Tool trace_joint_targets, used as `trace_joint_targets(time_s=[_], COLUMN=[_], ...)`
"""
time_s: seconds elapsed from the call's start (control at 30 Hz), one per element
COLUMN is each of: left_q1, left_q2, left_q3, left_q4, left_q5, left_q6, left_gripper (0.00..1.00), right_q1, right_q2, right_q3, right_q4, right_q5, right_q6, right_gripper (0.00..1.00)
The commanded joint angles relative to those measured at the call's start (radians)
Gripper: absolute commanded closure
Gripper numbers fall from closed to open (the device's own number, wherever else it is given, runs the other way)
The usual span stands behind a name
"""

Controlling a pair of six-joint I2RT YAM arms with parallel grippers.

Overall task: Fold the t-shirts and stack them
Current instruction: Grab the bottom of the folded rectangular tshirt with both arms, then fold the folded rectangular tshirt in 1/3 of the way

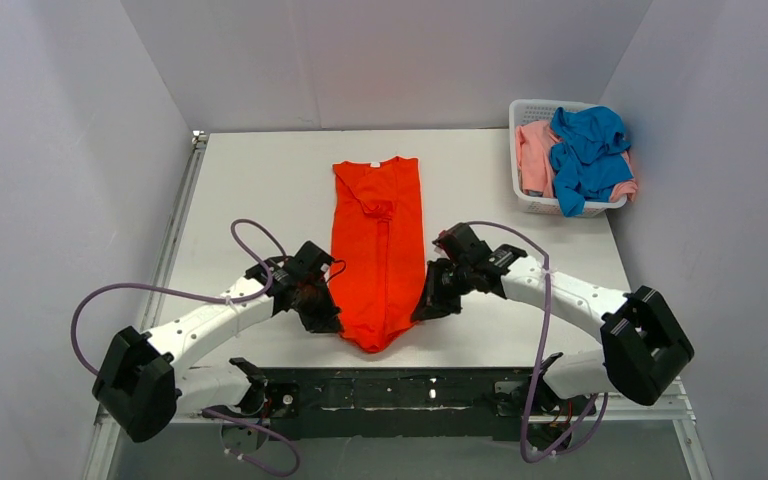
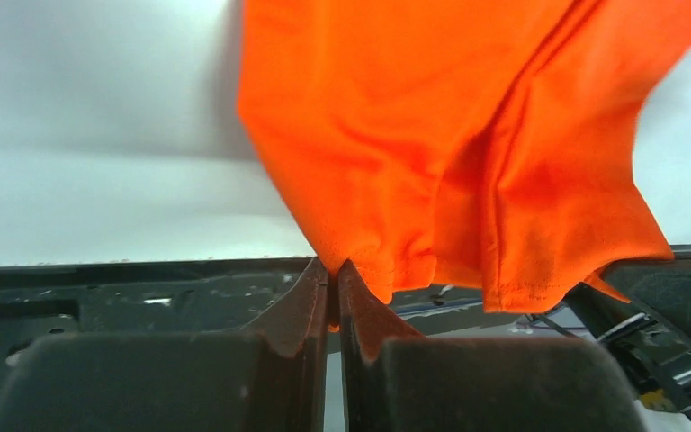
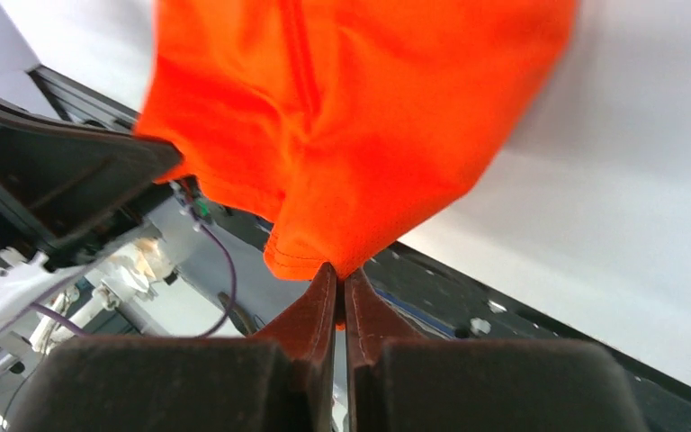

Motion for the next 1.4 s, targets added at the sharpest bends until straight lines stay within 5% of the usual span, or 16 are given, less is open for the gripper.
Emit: trace_joint_targets(time_s=[0.0, 0.7, 1.17, 1.33, 1.37], left_q1=[0.027, 0.311, 0.363, 0.375, 0.376], left_q2=[0.085, 0.596, 0.833, 0.917, 0.932], left_q3=[0.143, 0.699, 0.907, 0.959, 0.984], left_q4=[-0.142, -0.197, -0.170, -0.177, -0.184], left_q5=[-0.053, -0.068, -0.048, -0.058, -0.067], left_q6=[0.077, 0.275, 0.332, 0.336, 0.343], left_gripper=[1.00, 1.00, 1.00, 0.90, 0.79], right_q1=[-0.036, -0.266, -0.328, -0.340, -0.348], right_q2=[0.056, 0.484, 0.672, 0.718, 0.746], right_q3=[0.168, 0.735, 0.871, 0.889, 0.912], right_q4=[-0.066, -0.182, -0.139, -0.075, -0.058], right_q5=[0.063, 0.122, 0.051, 0.071, 0.070], right_q6=[-0.049, -0.205, -0.209, -0.195, -0.195], right_gripper=[0.99, 0.99, 0.99, 0.97, 0.89])
